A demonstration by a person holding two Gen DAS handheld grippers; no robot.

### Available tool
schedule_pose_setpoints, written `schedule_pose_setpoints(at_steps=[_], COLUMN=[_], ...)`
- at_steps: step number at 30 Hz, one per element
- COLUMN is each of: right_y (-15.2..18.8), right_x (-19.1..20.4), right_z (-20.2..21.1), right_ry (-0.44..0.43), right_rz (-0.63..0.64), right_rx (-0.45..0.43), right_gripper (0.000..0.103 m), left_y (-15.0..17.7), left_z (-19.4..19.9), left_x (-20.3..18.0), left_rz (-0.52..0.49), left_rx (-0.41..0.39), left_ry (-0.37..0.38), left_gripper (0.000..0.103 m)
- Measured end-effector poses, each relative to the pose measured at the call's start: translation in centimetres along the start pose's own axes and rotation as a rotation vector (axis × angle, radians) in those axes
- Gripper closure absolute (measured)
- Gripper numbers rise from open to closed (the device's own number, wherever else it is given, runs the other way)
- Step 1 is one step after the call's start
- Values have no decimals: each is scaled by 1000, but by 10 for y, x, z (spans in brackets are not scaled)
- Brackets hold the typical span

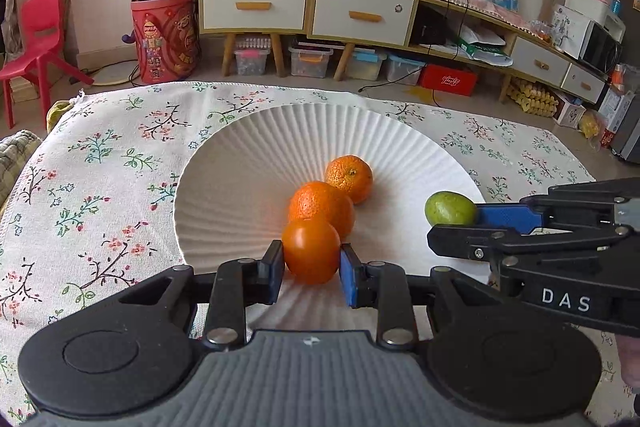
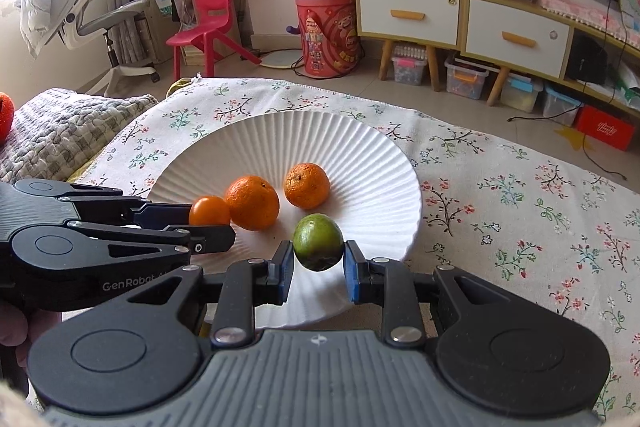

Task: Organize fruits
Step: 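Carry the orange tomato and green fruit over the white bowl, then open the right gripper to drop the green fruit while the left releases the orange tomato, then withdraw both open grippers from the bowl toward the remaining fruits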

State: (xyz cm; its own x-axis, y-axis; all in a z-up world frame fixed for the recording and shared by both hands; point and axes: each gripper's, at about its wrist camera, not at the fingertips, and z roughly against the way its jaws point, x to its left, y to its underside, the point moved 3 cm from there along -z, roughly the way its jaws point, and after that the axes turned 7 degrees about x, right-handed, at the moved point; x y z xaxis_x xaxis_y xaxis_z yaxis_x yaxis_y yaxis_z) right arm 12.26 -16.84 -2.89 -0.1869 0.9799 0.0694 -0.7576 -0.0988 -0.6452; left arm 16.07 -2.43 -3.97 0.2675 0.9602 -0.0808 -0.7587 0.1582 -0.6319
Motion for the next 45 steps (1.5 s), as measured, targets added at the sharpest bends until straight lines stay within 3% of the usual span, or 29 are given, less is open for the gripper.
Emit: schedule_pose_setpoints(at_steps=[10, 22, 32, 45], right_y=[-4, -5, 0, 15], right_x=[1, 1, -4, 1], right_z=[-12, -11, 15, 41], right_ry=[-1, -3, -4, 19], right_rz=[50, 43, -4, -31], right_rx=[8, 5, -23, -42], right_gripper=[79, 78, 68, 49], left_y=[-5, -6, 4, 21], left_z=[-9, -8, 15, 42], left_x=[0, -2, 1, 4], left_rz=[-10, -23, -17, -4], left_rx=[-13, -13, -29, -33], left_ry=[51, 26, 11, -12], left_gripper=[88, 85, 65, 46])
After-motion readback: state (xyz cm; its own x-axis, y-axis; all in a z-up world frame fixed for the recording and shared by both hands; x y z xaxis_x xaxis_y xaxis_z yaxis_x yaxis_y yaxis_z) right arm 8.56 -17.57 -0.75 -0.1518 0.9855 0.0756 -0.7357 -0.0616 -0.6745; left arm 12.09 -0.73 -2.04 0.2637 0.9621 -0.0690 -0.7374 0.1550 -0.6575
